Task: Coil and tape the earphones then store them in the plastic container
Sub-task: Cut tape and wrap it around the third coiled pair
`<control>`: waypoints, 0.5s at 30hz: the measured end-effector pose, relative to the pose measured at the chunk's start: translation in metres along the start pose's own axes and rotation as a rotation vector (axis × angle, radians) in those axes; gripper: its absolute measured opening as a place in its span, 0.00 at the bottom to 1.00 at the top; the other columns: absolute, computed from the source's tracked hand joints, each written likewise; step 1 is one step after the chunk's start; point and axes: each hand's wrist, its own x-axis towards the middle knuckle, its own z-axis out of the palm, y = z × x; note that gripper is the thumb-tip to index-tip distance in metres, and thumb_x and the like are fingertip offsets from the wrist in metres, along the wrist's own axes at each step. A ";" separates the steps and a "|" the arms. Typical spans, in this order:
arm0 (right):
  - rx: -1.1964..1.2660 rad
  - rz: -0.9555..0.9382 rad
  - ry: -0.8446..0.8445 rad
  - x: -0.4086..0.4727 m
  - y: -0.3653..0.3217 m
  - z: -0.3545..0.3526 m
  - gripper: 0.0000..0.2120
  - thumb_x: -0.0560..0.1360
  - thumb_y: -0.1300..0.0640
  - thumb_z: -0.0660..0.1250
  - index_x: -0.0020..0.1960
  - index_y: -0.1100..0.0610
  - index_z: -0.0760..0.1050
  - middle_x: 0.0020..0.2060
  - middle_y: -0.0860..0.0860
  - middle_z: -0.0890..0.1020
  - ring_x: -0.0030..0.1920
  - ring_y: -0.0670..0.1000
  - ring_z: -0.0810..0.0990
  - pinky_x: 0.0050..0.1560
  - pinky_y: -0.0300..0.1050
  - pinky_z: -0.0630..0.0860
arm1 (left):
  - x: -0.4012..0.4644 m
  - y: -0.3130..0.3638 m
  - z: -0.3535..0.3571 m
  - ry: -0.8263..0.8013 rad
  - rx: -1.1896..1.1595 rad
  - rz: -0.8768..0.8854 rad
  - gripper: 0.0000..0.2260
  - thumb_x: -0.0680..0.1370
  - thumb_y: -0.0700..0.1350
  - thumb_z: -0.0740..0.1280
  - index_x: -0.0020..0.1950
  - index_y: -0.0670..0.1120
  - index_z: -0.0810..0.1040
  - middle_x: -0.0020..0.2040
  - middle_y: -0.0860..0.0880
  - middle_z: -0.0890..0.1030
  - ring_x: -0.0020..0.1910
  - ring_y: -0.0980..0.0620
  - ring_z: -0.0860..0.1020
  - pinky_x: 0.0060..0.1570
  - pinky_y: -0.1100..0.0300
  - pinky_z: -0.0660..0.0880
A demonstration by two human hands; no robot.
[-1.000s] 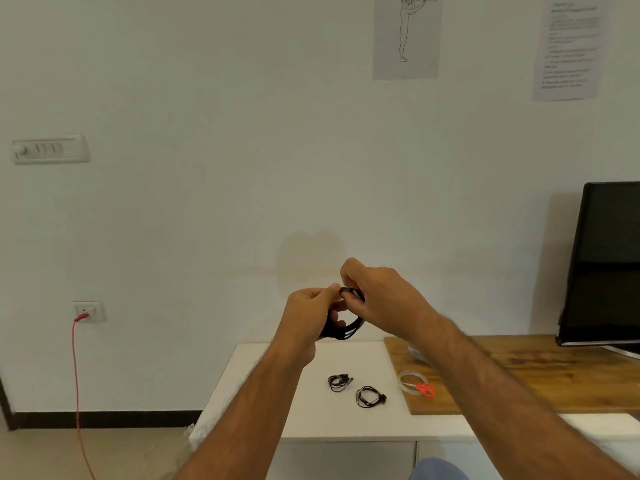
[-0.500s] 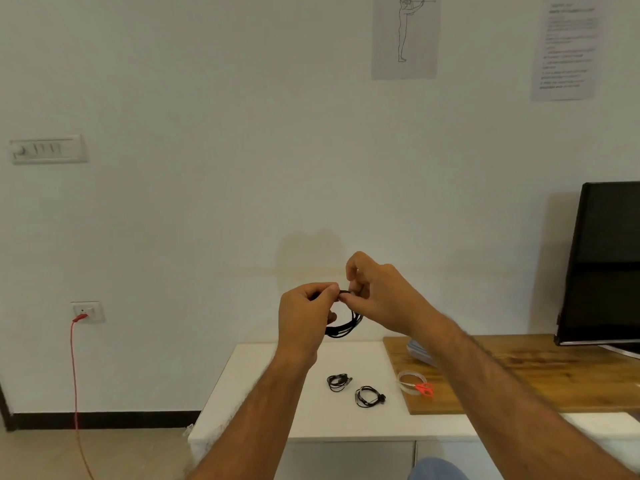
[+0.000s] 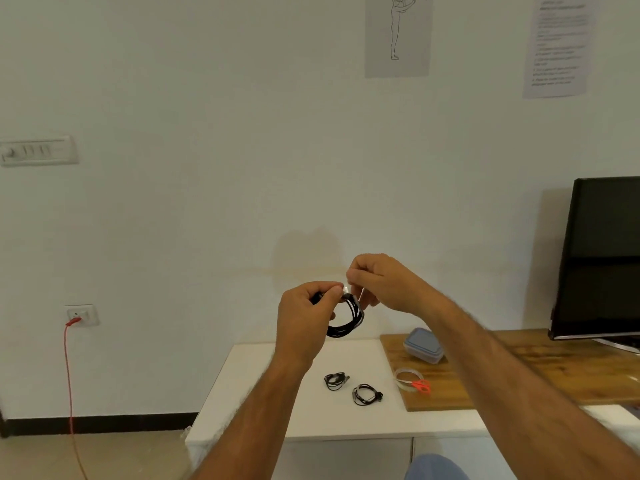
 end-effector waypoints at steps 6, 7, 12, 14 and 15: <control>0.291 0.168 -0.172 -0.001 -0.001 0.003 0.09 0.81 0.57 0.62 0.46 0.59 0.78 0.38 0.55 0.85 0.39 0.52 0.84 0.47 0.52 0.81 | 0.001 0.003 -0.003 -0.058 -0.009 0.088 0.08 0.78 0.40 0.68 0.46 0.51 0.85 0.40 0.53 0.85 0.41 0.52 0.81 0.43 0.60 0.80; 0.357 0.199 -0.202 -0.001 -0.001 0.004 0.10 0.82 0.58 0.61 0.46 0.60 0.78 0.38 0.56 0.85 0.39 0.53 0.84 0.49 0.53 0.82 | 0.002 0.003 -0.003 -0.062 -0.006 0.102 0.08 0.78 0.39 0.68 0.45 0.51 0.84 0.40 0.54 0.85 0.39 0.55 0.81 0.42 0.62 0.78; 0.486 0.288 -0.229 -0.001 -0.005 0.007 0.10 0.81 0.61 0.61 0.44 0.62 0.77 0.34 0.57 0.81 0.33 0.54 0.81 0.47 0.56 0.82 | 0.000 0.004 -0.004 -0.069 0.032 0.184 0.10 0.77 0.37 0.68 0.44 0.52 0.83 0.38 0.58 0.84 0.39 0.62 0.80 0.41 0.70 0.74; 0.454 0.293 -0.201 -0.001 -0.005 0.007 0.11 0.81 0.61 0.62 0.42 0.61 0.78 0.32 0.55 0.79 0.30 0.51 0.79 0.47 0.56 0.82 | 0.001 0.002 -0.003 -0.057 0.063 0.230 0.09 0.78 0.37 0.68 0.45 0.51 0.83 0.38 0.58 0.84 0.40 0.61 0.81 0.42 0.70 0.74; 0.445 0.301 -0.188 0.000 -0.005 0.008 0.11 0.81 0.60 0.62 0.41 0.61 0.79 0.30 0.54 0.78 0.30 0.50 0.78 0.48 0.57 0.82 | 0.002 0.001 -0.003 -0.049 0.072 0.250 0.09 0.78 0.37 0.68 0.45 0.51 0.83 0.38 0.57 0.84 0.40 0.60 0.81 0.43 0.70 0.74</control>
